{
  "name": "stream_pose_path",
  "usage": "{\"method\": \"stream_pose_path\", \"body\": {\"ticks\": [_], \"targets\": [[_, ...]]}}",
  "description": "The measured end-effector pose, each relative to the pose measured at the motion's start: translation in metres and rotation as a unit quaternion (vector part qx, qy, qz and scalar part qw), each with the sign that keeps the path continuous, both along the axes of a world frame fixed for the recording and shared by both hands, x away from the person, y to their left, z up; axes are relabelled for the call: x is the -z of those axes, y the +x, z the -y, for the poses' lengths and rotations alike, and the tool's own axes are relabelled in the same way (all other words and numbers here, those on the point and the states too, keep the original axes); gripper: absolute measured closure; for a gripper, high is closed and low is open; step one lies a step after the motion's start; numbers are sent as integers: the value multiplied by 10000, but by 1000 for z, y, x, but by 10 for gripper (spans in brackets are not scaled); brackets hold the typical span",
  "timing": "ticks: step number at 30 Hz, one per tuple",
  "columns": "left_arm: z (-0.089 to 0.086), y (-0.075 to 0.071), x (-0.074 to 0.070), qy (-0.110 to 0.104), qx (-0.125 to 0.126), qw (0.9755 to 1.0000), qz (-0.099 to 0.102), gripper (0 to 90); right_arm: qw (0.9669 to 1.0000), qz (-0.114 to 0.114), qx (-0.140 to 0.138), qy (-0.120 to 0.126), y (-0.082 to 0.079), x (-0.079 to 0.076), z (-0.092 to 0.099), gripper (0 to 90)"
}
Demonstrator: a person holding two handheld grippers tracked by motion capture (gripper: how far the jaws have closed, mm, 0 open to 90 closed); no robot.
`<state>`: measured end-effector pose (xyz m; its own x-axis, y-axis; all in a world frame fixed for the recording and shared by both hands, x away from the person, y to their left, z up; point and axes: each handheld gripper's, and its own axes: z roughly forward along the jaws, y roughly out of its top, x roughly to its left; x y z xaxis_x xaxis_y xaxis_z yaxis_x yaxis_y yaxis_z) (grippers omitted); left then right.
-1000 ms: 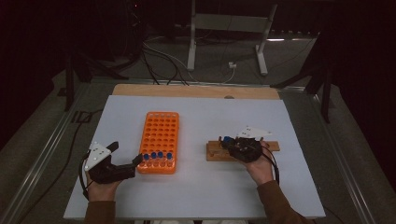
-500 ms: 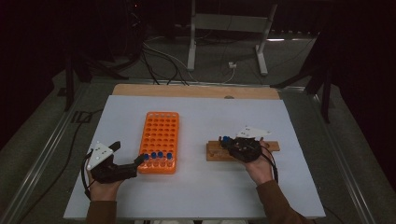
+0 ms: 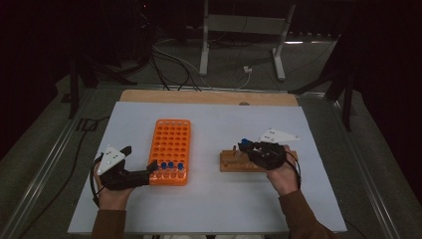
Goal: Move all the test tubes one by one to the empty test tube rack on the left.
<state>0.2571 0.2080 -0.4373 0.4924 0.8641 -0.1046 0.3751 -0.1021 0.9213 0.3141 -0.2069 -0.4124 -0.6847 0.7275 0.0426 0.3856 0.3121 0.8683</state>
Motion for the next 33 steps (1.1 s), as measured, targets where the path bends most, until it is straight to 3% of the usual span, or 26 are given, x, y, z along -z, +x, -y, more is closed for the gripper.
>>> {"method": "stream_pose_path", "body": {"ticks": [14, 33], "targets": [[29, 12, -12, 2, 378, 9993, 65, 7, 9996, 228, -113, 147, -3, -26, -4, 774], [74, 24, -18, -37, 883, 9961, 25, 7, 9986, 25, -512, 131, 0, -30, -36, 774]]}}
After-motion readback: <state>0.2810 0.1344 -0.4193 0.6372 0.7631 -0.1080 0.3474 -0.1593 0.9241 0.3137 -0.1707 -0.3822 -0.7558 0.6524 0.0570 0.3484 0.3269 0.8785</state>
